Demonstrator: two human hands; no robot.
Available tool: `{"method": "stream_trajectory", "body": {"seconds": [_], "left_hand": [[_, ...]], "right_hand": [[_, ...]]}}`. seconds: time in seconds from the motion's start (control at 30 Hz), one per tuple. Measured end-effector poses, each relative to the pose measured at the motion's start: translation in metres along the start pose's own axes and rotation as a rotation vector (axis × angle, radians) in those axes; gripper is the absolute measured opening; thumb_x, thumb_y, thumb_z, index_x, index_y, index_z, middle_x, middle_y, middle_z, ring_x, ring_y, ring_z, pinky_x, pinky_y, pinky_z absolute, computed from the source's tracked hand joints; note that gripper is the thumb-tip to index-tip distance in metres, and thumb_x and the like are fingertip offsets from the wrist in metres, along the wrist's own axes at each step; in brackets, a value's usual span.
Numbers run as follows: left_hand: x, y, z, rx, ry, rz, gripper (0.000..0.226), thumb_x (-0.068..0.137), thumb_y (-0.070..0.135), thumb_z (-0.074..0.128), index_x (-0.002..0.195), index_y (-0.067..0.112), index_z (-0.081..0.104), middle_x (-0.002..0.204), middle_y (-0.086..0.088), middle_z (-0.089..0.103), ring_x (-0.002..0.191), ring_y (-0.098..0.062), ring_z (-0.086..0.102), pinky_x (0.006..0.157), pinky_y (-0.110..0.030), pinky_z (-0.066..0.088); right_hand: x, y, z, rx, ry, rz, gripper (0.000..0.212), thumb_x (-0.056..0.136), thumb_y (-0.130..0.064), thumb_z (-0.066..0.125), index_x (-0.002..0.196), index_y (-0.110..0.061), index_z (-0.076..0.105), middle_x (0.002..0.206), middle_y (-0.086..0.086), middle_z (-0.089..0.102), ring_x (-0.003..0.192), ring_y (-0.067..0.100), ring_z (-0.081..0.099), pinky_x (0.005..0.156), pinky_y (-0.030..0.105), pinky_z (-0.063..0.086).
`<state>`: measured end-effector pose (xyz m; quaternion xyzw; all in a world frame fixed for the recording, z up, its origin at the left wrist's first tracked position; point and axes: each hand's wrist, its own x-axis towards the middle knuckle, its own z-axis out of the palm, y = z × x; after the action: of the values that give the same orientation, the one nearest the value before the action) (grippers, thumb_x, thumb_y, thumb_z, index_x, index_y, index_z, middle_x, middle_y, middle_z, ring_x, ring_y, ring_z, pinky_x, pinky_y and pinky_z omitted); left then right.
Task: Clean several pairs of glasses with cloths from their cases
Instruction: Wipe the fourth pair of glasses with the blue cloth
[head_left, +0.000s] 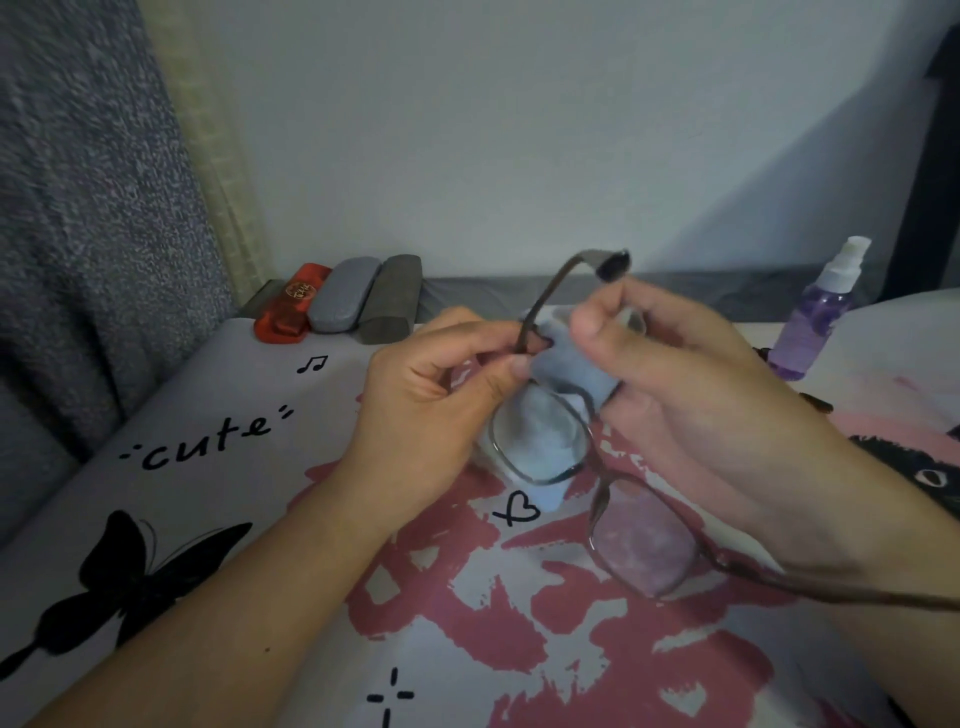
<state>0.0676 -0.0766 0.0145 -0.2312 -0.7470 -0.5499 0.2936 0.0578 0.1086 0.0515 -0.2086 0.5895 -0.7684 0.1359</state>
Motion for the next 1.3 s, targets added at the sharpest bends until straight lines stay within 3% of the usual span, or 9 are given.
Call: {"method": "stream_trajectory", "body": {"seconds": [0.13,0.2,0.37,0.47,0.57,0.7,0.87,1.17,1.3], "left_hand": [[0.001,-0.004,-0.002,-0.021,0.049,-0.012,0.019,0.090,0.019,0.069,0.106,0.028,0.074,0.092,0.013,0.070,0.087,-0.016,0.067,0.081,-0.030,0.051],[0.000,-0.006,-0.003,-0.025,0.043,-0.012,0.020,0.089,0.017,0.070,0.107,0.026,0.074,0.094,0.008,0.071,0.090,-0.023,0.069,0.084,-0.034,0.054],[-0.003,-0.004,-0.001,0.016,0.011,-0.011,0.020,0.089,0.019,0.070,0.107,0.026,0.074,0.098,0.009,0.074,0.093,-0.017,0.069,0.086,-0.035,0.056],[-0.004,-0.002,0.000,0.034,0.003,-0.004,0.020,0.089,0.017,0.071,0.105,0.027,0.076,0.095,0.004,0.073,0.093,-0.015,0.068,0.085,-0.033,0.055],[-0.003,0.001,-0.001,0.052,-0.025,0.026,0.016,0.090,0.010,0.072,0.101,0.021,0.076,0.090,0.003,0.069,0.088,-0.022,0.066,0.080,-0.037,0.054],[-0.003,0.004,0.001,0.093,-0.007,0.082,0.016,0.090,0.010,0.072,0.101,0.023,0.072,0.089,-0.002,0.068,0.087,-0.025,0.066,0.078,-0.038,0.055],[-0.004,0.007,0.007,0.061,-0.065,0.082,0.016,0.090,0.007,0.072,0.099,0.020,0.074,0.086,-0.002,0.065,0.083,-0.025,0.062,0.075,-0.039,0.052],[0.006,-0.001,-0.003,-0.087,-0.076,-0.072,0.015,0.087,0.025,0.073,0.098,0.033,0.080,0.089,-0.020,0.068,0.084,-0.050,0.061,0.080,-0.067,0.049],[0.006,0.000,-0.009,-0.082,-0.085,-0.057,0.016,0.088,0.020,0.073,0.103,0.024,0.078,0.089,-0.015,0.068,0.080,-0.041,0.063,0.076,-0.054,0.054]], "right_hand": [[-0.003,-0.004,-0.005,0.315,-0.113,0.090,0.050,0.103,-0.046,0.040,0.097,-0.005,0.067,0.123,0.031,0.063,0.126,0.043,0.058,0.114,0.058,0.039],[0.000,-0.001,-0.008,0.335,-0.032,0.055,0.027,0.103,-0.025,0.048,0.114,-0.005,0.063,0.112,0.029,0.062,0.116,0.042,0.059,0.114,0.067,0.033],[0.003,0.008,0.000,0.066,0.188,0.061,0.051,0.079,0.012,0.070,0.121,-0.015,0.061,0.114,0.023,0.066,0.096,0.032,0.070,0.080,0.045,0.059],[0.001,0.015,0.000,-0.121,0.180,0.198,0.047,0.077,0.002,0.080,0.115,-0.019,0.062,0.116,0.019,0.069,0.099,0.036,0.074,0.083,0.055,0.060],[-0.003,0.012,-0.002,-0.249,0.040,0.346,0.014,0.085,-0.016,0.077,0.098,-0.017,0.075,0.101,0.013,0.077,0.094,0.027,0.076,0.082,0.039,0.058],[-0.008,0.006,0.003,-0.237,-0.221,0.388,0.016,0.088,-0.007,0.073,0.104,-0.007,0.074,0.099,0.014,0.076,0.094,0.026,0.074,0.086,0.035,0.056],[-0.003,0.013,0.009,-0.263,-0.187,0.357,0.027,0.081,0.004,0.076,0.106,-0.005,0.072,0.104,0.016,0.076,0.101,0.027,0.074,0.091,0.036,0.056],[-0.001,0.024,0.011,-0.100,0.001,0.261,0.019,0.092,-0.015,0.069,0.108,-0.006,0.074,0.106,0.014,0.077,0.102,0.029,0.074,0.097,0.043,0.055],[0.001,0.025,0.009,-0.051,-0.021,0.251,0.024,0.092,-0.011,0.069,0.115,-0.006,0.072,0.116,0.015,0.074,0.111,0.029,0.071,0.105,0.046,0.051]]}}
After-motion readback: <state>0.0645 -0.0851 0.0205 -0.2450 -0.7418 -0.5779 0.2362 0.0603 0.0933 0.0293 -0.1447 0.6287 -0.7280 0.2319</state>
